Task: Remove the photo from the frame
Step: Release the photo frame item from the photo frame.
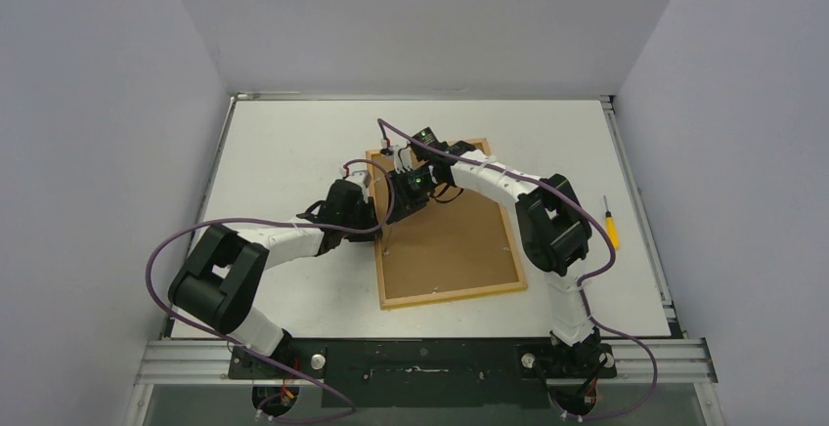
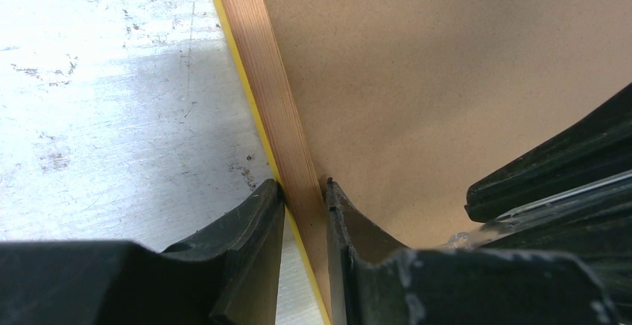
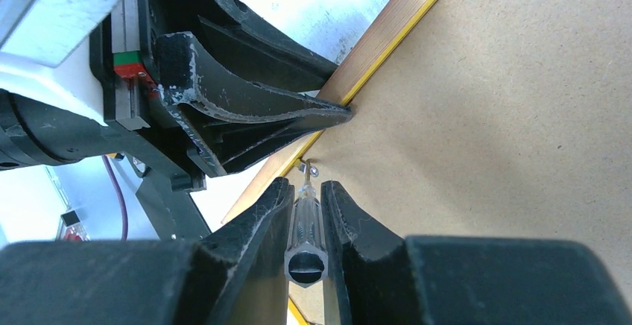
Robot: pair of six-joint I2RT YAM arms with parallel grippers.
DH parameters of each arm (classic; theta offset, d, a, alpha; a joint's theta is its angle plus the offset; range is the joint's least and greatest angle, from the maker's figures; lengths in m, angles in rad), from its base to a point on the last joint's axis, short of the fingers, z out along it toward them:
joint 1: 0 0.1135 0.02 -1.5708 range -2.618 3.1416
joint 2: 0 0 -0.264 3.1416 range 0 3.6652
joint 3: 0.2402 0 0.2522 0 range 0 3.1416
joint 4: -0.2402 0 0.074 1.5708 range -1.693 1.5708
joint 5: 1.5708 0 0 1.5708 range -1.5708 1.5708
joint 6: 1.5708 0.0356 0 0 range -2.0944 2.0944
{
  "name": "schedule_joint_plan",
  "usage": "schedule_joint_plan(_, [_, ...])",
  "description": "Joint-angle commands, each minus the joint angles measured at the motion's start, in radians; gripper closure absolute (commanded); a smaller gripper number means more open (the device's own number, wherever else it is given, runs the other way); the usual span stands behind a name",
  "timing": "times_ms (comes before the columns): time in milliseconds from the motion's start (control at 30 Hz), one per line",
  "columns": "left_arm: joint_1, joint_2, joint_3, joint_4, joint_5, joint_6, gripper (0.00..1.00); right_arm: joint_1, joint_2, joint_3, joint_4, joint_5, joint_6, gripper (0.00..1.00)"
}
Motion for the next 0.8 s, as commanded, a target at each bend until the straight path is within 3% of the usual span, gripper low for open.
schedule_joint_plan(0, [-0.003, -0.014, -0.005, 0.006, 0.025, 0.025, 1.00, 0.043, 0.010, 0.003, -0.091, 0.030, -0.056, 0.95])
schedule_joint_plan(767, [-0.003, -0.014, -0.004, 0.004, 0.015, 0.022, 1.00, 0.093, 0.024, 0.013, -0.137, 0.011, -0.116, 0.94])
